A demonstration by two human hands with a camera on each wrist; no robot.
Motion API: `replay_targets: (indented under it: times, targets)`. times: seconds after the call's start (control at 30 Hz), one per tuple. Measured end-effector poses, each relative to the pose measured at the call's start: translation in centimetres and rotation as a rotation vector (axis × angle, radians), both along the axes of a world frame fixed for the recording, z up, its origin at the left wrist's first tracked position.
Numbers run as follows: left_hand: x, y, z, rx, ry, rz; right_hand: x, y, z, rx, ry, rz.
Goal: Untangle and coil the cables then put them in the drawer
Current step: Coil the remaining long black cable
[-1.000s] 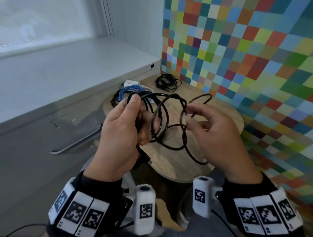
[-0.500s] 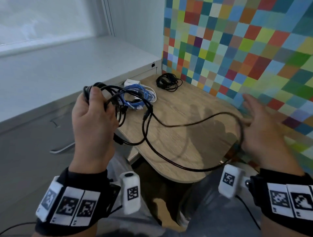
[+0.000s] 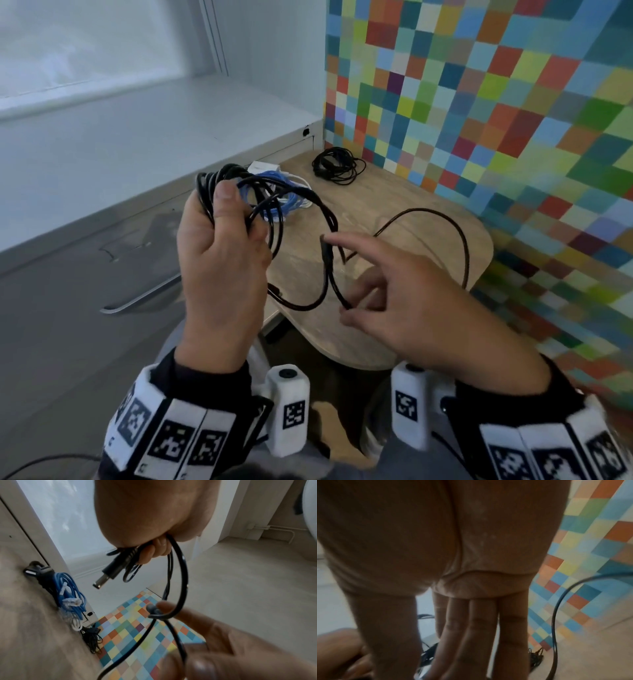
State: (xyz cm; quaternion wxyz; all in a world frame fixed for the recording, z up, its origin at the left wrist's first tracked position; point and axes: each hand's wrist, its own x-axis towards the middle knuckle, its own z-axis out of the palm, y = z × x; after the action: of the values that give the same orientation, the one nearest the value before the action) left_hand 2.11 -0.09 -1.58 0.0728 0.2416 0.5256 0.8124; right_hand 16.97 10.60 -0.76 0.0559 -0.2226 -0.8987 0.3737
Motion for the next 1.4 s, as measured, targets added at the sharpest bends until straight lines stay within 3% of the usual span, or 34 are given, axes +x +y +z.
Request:
replay_targets:
  times: [0.17,0.27,0.33,0.43,0.57,0.7,0.8,0.87,1.03,1.4]
  targets:
    - [-2.2,-1.0,0.0,0.044,-0.082,0.050,2.2,3.6,0.3,-0.001,0.275,-0.278]
    - [-2.9,-1.3,-0.1,0.041,-0.085,0.032,3.8,5.9,-0.1,0.199,0.179,-0.485]
    - [-2.5,-1.1,-0.2,0.032,-0.031,-0.030,4.1,6.4,-0.5,0.273,0.138,-0.523]
    - [-1.3,-0.6,-0.5,-0.025,0.079,-0.139,3.1,5.4,-0.5,0.194,0.324,-0.480]
    - [-0.2,0.0,-0.8,-0.051,0.142,-0.251,0.3,2.6,-0.5,-0.070,0.467,-0.244]
    - [-0.1,-0.1,-0.9,-0.077,0.172,-0.249,-0.5,1.7,-0.8,-0.273,0.588,-0.160]
    - [-0.7,-0.4,-0.8,-0.136,0.207,-0.216,0.1,2.0,-0.6,-0.576,0.603,-0.130]
    - [-0.9,-0.5,-0.8,-0.159,0.221,-0.216,0.3,2.1,-0.6,-0.651,0.560,-0.060]
    - [-1.2,-0.7,-0.8,-0.209,0.275,-0.247,0.7,2.4,-0.6,-0.646,0.502,0.057]
    - [-2.2,-1.1,-1.2,-0.289,0.443,-0.130,-0.2,2.0,-0.8,-0.451,0.671,-0.118]
